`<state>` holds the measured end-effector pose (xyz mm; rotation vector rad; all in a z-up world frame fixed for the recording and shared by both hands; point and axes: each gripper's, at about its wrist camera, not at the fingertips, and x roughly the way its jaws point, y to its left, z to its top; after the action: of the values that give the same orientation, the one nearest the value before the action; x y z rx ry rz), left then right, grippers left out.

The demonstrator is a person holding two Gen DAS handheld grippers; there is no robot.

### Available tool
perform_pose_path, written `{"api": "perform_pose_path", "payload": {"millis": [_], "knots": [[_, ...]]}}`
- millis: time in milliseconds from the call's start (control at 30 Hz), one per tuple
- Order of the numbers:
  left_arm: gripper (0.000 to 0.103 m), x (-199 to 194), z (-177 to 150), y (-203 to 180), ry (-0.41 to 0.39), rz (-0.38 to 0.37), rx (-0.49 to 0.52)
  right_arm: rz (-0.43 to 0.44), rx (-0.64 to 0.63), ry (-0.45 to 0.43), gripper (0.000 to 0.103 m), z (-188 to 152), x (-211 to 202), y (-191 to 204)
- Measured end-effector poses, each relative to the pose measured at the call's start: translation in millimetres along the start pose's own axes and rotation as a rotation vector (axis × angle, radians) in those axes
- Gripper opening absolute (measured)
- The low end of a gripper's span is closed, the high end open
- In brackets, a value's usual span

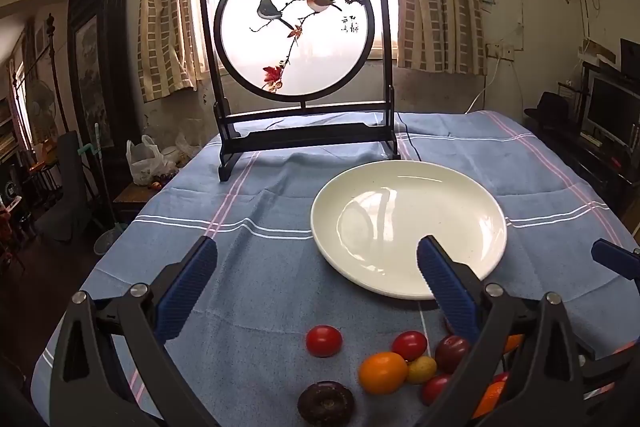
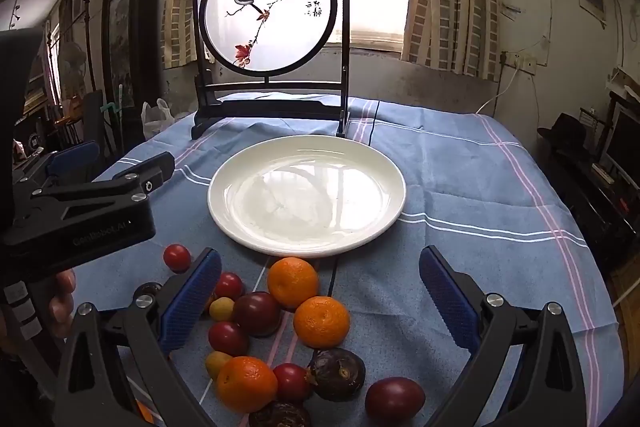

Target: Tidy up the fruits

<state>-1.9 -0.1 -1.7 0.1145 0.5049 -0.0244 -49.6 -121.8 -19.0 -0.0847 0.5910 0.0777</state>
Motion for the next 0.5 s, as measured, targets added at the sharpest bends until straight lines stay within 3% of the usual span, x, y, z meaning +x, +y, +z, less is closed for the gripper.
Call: {"api": "perform_pose_path", "payload": {"millis": [67, 500], "knots": [[0.098, -1.8, -0.5, 0.4, -0.004, 0.001, -0.002, -0.007, 0.009, 0.007, 0.099, -0.2, 4.0, -22.5], [0.098, -2.2, 0.1, 5.4, 0.009, 0.000, -0.005, -0.028, 0.003, 0.010, 0.099, -3.3, 9.1, -27.2]]}}
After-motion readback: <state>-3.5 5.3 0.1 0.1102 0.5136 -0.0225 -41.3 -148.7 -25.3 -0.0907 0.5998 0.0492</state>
